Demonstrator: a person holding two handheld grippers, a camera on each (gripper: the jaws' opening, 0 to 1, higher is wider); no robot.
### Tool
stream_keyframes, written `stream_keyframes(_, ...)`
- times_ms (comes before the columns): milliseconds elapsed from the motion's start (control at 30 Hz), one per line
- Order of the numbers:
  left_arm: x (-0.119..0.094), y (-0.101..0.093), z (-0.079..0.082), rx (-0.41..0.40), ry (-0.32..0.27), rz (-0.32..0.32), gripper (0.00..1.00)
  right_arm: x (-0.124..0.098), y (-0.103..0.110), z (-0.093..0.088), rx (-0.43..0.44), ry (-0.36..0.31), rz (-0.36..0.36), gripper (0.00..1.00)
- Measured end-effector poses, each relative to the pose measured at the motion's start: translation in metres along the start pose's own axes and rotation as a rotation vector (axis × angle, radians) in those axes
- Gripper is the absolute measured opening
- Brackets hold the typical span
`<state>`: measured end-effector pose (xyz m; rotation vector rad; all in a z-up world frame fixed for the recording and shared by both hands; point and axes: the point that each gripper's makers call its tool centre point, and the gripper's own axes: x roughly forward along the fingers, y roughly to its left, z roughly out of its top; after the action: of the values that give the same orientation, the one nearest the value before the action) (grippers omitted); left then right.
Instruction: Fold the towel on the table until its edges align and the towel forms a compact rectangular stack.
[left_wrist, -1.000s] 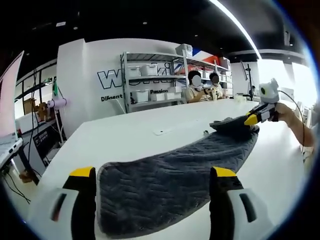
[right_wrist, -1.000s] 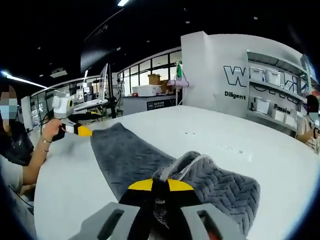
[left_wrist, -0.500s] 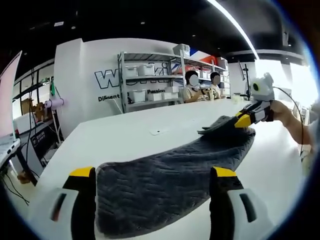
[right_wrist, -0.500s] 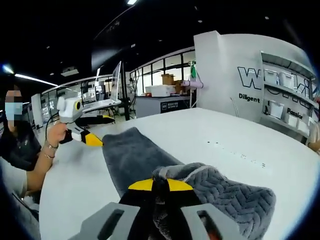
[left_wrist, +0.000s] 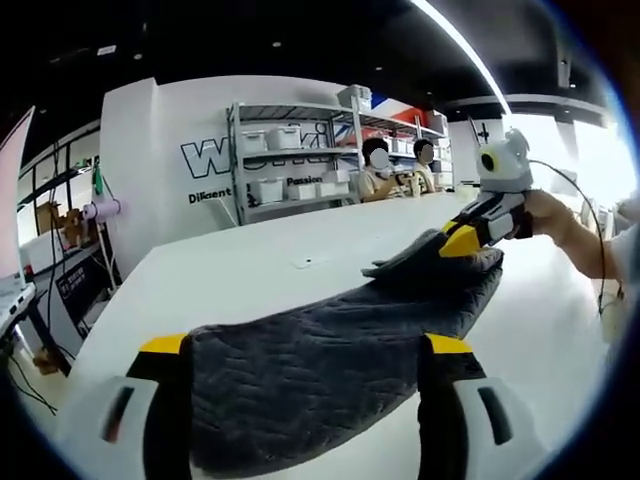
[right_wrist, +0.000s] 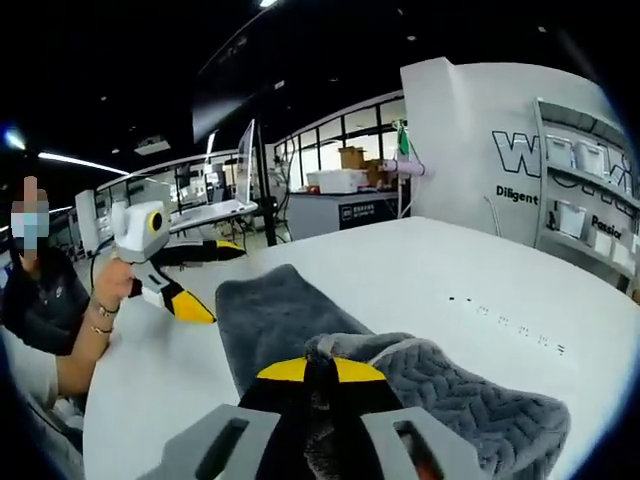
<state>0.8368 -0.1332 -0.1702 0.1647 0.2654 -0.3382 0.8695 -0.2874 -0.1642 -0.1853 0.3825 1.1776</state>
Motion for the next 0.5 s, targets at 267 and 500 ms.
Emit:
stream_keyframes(267,-0.001,0.000,0.000,-0.002,0.000,0.000,0.98,0.023,0.010,0.015,-0.028,0.005,0.019,0.07)
stream_keyframes(500,-0.002,-0.003,-0.003,0.005,0.014,-0.019,0.98,0.041,0.019,0.028,-0.035,-0.005,0.048,0.07)
